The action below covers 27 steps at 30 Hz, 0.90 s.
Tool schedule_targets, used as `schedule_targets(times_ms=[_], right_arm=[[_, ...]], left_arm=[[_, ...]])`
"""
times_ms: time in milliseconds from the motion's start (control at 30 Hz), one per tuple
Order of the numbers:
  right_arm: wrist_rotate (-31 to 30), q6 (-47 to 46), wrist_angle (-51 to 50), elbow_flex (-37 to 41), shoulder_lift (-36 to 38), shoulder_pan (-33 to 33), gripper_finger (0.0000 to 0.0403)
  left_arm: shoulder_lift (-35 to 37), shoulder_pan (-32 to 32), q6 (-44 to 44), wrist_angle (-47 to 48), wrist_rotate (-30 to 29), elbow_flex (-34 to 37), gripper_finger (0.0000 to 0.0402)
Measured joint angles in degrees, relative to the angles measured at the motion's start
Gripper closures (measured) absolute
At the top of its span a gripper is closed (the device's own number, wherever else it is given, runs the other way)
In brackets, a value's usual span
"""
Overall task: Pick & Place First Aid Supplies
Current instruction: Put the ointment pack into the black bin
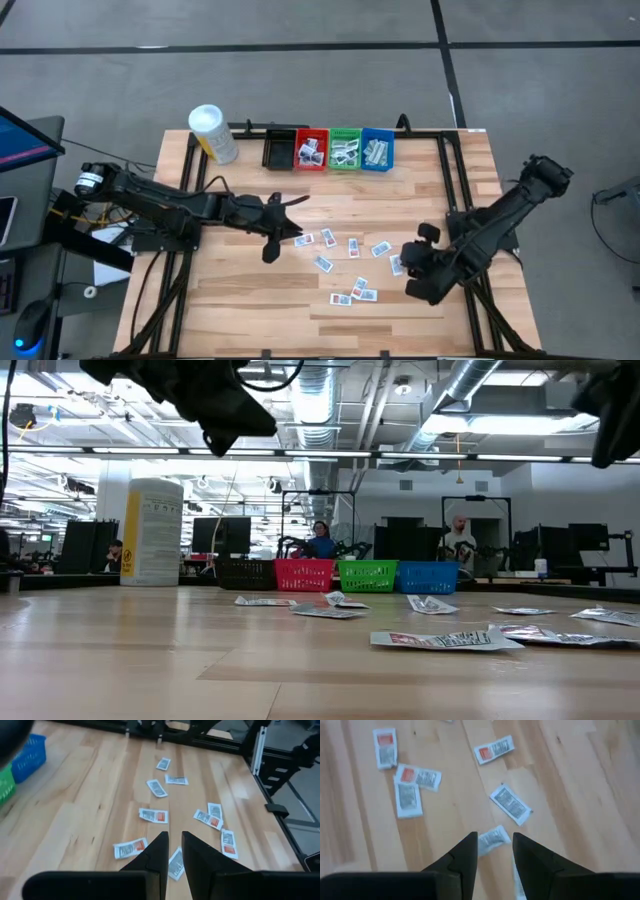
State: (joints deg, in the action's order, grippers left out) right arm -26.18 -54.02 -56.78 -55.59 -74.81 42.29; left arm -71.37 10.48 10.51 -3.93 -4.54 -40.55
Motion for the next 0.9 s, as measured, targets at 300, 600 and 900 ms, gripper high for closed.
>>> schedule_targets(times_ms=[300, 600, 900], right_arm=[[-3.7, -20.2, 22.6, 16.4, -0.6, 5.7, 0.0285], [-5.0, -28.2, 27.8, 24.7, -0.6, 6.6, 0.0285], [-5.4, -24.5, 35.1, 26.0, -4.9, 4.7, 0.0285]], left_arm=[[0.0, 0.1, 2.3, -0.5, -0.2, 1.3, 0.0349], [0.0, 0.1, 2.2, -0.9, -1.5, 1.3, 0.0349], [0.0, 0.1, 1.9, -1.1, -1.5, 1.3, 0.0349]])
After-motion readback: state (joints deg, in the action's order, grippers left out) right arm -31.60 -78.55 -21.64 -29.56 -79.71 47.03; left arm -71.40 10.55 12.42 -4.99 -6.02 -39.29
